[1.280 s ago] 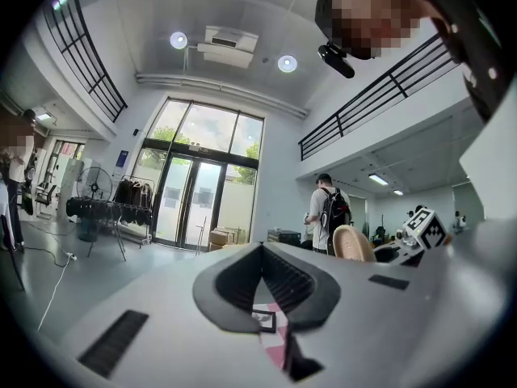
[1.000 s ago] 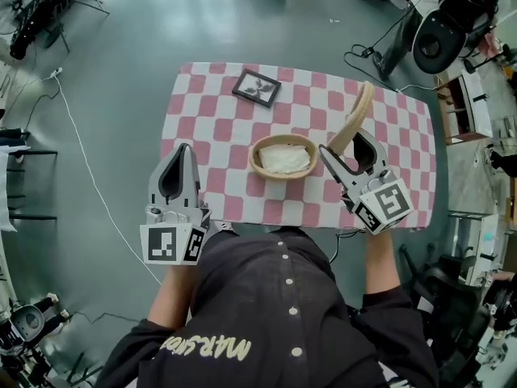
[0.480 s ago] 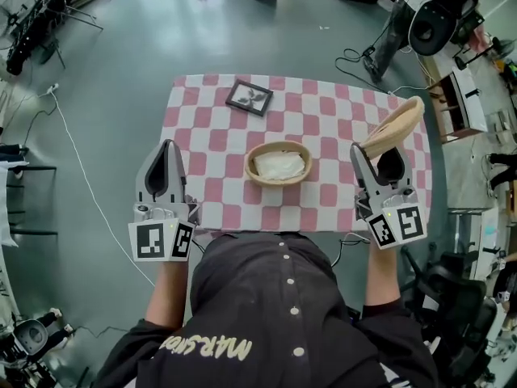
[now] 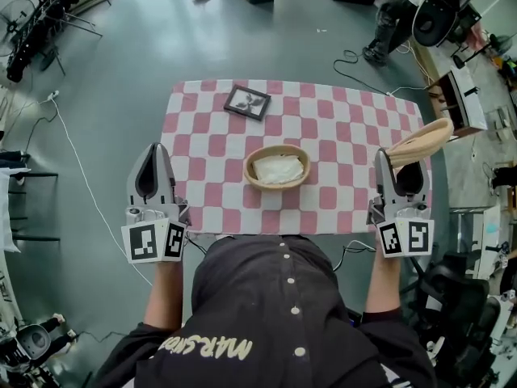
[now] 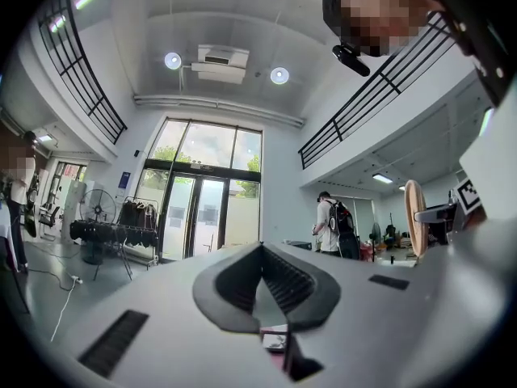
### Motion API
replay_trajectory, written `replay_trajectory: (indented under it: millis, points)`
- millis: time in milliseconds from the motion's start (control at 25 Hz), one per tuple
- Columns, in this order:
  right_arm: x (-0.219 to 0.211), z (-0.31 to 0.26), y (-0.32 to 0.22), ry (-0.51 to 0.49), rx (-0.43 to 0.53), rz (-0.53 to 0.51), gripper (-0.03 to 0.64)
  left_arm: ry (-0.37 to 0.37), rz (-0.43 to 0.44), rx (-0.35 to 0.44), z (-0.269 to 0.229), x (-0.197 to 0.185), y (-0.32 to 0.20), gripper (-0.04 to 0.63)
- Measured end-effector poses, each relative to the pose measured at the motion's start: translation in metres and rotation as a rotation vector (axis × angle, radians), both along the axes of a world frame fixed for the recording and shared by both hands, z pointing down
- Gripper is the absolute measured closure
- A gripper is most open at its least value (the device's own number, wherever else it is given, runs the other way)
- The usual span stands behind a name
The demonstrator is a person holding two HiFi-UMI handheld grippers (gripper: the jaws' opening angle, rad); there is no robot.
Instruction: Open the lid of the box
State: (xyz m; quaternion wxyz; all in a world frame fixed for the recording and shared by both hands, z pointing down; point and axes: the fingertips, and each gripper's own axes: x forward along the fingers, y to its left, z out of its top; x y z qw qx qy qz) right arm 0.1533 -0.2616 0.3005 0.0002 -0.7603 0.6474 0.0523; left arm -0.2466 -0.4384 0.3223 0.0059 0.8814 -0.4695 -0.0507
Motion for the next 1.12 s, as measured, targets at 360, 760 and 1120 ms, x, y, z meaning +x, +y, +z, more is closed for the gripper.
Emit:
replay_trajectory:
  millis: [360,760,1120]
  points:
    - [0.009,0.009,0.008,0.022,0.003,0.051,0.321,-0.015,-0.021,-0.003,0.002,-0.007,-0.004,0.584]
    - [0.007,0.009,0.007,0.019,0.004,0.044,0.322,-0.017,-0.03,-0.008,0.005,-0.009,-0.006,0.584]
    - [0.001,0.01,0.001,0.016,0.004,0.026,0.322,-0.015,-0.033,-0.012,0.006,-0.011,-0.002,0.584]
